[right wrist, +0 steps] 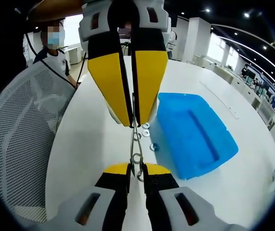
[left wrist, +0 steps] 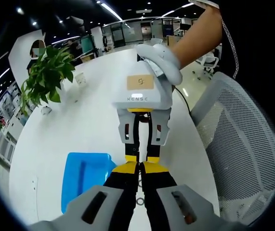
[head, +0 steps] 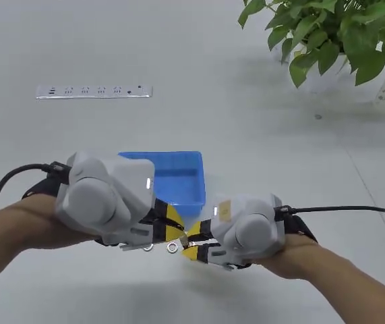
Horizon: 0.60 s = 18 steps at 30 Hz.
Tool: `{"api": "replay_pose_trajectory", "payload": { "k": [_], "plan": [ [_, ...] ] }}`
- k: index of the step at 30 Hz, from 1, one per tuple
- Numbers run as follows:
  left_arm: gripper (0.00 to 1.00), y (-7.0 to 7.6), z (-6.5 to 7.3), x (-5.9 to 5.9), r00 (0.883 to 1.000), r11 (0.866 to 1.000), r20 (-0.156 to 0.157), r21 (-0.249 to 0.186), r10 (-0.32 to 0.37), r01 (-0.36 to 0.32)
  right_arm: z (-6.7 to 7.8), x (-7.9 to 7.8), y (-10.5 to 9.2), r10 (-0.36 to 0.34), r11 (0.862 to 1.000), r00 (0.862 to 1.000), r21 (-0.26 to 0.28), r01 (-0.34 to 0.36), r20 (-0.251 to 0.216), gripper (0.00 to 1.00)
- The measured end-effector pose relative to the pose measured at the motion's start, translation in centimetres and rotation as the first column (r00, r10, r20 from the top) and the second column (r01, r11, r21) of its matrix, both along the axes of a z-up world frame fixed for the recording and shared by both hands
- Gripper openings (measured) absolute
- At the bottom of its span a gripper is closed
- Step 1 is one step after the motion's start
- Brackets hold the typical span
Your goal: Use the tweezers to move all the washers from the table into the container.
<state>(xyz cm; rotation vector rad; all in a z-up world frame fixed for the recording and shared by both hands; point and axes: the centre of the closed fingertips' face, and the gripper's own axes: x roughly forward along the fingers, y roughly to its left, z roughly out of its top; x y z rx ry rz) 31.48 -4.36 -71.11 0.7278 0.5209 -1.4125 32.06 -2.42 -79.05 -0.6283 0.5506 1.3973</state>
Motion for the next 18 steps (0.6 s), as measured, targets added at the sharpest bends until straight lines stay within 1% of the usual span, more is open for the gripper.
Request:
{"api": "replay_pose_trajectory", "payload": {
  "k": [6, 10, 13, 18],
  "plan": [
    [0.06, -0.11, -0.21, 0.19, 1.000, 1.000, -0.001, 0.005, -0.003, 0.003, -0.19, 0.14, -0.02, -0.005, 1.000, 1.000, -0.001, 0.005, -0.004, 0.12],
    [0.06, -0.23, -0.14, 0.43, 1.000, 1.000, -0.008, -0.005, 0.005, -0.005, -0.22, 0.15, -0.02, -0.009, 1.000, 1.000, 0.003, 0.009, -0.009, 0.12],
    [0.06, -0.24, -0.14, 0.67, 1.000, 1.000, -0.005, -0.006, 0.004, -0.004, -0.24, 0.25, -0.04, -0.012, 1.000, 1.000, 0.002, 0.012, -0.013, 0.12],
    [0.06, -0.30, -0.18, 0.95, 1.000, 1.000, -0.017, -0.006, 0.001, -0.001, -0.28, 0.31, -0.02, -0.015, 1.000, 1.000, 0.001, 0.015, -0.020, 0.12]
  ]
}}
